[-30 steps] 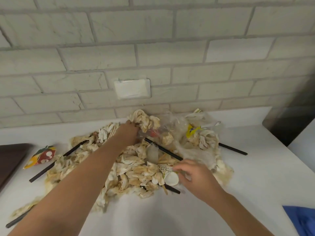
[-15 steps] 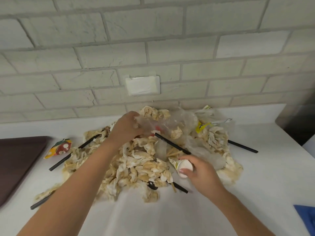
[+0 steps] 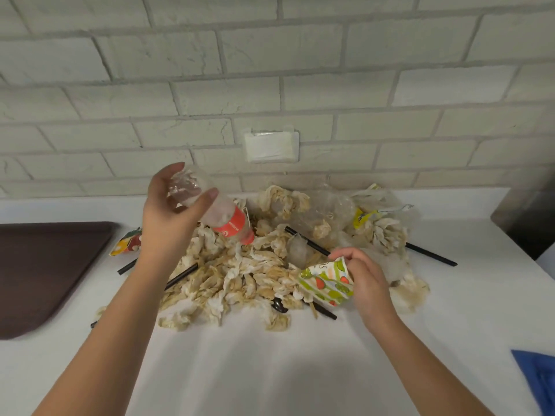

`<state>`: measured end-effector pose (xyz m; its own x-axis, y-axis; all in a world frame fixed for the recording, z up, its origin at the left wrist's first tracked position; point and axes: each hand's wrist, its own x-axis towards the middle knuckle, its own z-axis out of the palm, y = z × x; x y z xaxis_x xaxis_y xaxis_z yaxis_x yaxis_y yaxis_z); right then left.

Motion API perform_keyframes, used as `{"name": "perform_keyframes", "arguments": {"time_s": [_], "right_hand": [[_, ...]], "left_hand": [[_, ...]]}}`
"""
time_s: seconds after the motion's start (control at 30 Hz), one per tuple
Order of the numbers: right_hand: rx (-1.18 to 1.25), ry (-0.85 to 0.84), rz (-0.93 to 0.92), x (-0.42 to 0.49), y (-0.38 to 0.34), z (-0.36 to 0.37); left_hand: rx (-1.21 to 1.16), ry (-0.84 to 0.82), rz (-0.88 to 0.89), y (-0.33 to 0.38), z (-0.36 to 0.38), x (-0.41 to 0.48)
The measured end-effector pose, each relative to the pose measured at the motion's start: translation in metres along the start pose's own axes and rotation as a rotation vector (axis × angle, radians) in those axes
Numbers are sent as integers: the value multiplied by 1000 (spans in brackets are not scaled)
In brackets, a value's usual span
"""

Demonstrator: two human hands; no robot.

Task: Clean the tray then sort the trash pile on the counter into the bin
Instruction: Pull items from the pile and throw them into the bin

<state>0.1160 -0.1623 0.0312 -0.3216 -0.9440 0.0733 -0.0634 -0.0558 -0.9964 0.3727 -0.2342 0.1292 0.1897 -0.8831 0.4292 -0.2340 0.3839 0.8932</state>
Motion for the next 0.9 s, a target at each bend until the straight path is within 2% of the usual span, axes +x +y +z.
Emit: {"name": "perform_keyframes", "arguments": {"time_s": [0.13, 0.23, 0.37, 0.5, 0.6, 0.73, 0.8, 0.9], "right_hand": [[-86, -67, -2, -18, -5, 12], [-207, -139, 100, -32, 4, 18], [-291, -125, 195, -45, 14, 10], [-157, -37, 209, -38, -6, -15], [-171, 15, 160, -18, -30, -39], [-187, 205, 95, 41, -70, -78], [-467, 254, 13, 83, -82, -94], [-1082, 272, -110, 145, -83, -103]], "left_hand": [[-80, 30, -45, 12, -16, -16], [-86, 1, -78, 14, -18, -27], [-95, -17, -116, 14, -16, -45], [-126, -38, -161, 12, -15, -55], [-135, -53, -186, 13, -14, -59], [-142, -49, -200, 17, -15, -58], [-136, -54, -209, 20, -13, -55], [-130, -78, -230, 24, -4, -45]]}}
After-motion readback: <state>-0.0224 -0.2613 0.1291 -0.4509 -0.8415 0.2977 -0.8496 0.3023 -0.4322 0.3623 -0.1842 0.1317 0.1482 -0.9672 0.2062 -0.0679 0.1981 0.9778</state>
